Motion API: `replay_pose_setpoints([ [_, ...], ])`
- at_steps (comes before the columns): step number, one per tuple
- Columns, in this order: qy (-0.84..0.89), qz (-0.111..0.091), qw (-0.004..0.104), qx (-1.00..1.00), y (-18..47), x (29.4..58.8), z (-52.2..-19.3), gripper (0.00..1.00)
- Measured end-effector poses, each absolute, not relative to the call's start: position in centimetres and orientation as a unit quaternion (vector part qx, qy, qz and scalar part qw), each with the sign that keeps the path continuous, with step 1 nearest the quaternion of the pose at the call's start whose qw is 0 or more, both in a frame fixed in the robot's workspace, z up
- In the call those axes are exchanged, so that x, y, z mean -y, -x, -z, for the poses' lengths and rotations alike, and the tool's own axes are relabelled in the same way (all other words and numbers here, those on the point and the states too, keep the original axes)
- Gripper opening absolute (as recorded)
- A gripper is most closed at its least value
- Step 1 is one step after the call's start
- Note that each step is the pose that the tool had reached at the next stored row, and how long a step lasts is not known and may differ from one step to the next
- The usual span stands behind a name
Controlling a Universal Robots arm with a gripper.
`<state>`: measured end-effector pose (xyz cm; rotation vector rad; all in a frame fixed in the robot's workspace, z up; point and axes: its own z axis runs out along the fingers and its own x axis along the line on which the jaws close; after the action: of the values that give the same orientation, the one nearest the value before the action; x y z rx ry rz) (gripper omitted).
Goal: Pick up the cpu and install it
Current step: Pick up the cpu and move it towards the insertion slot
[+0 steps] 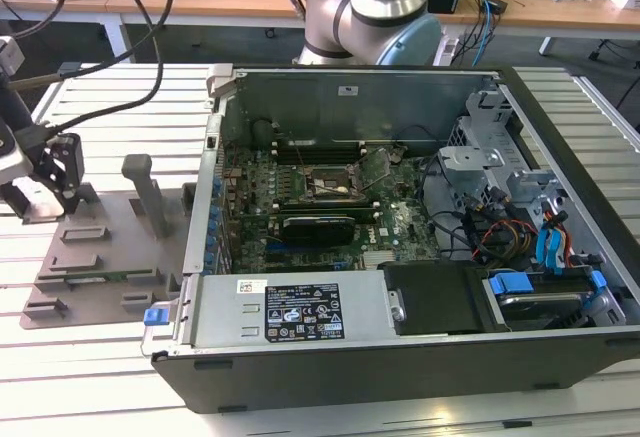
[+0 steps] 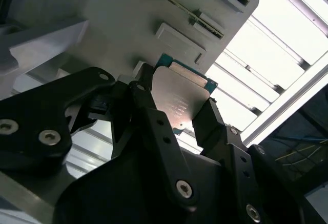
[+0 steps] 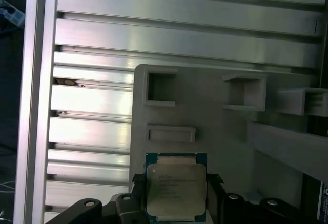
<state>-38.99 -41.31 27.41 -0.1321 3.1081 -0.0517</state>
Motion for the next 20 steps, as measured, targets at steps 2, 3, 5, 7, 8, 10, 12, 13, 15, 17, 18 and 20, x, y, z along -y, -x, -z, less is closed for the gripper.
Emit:
replay_pose_setpoints([
  [2,0.042,0.017,0.015,-0.999,39.0,41.3,-28.1,0.55],
  [3,0.042,0.017,0.015,-0.999,39.0,41.3,-28.4,0.55],
  [5,0.042,0.017,0.015,-0.999,39.0,41.3,-28.7,0.55],
  [7,0.042,0.017,0.015,-0.999,39.0,41.3,-29.1,0.55],
  [8,0.042,0.017,0.015,-0.999,39.0,41.3,-29.3,0.55],
  [10,0.042,0.017,0.015,-0.999,39.0,41.3,-30.0,0.55],
  [12,0.042,0.017,0.015,-0.999,39.0,41.3,-31.0,0.55],
  [13,0.042,0.017,0.015,-0.999,39.0,41.3,-31.4,0.55],
  [15,0.042,0.017,0.015,-0.999,39.0,41.3,-31.8,0.55],
  [17,0.042,0.017,0.015,-0.999,39.0,41.3,-32.4,0.55],
  [18,0.042,0.017,0.015,-0.999,39.0,41.3,-32.9,0.55],
  [20,0.042,0.017,0.015,-0.999,39.0,41.3,-33.5,0.55],
])
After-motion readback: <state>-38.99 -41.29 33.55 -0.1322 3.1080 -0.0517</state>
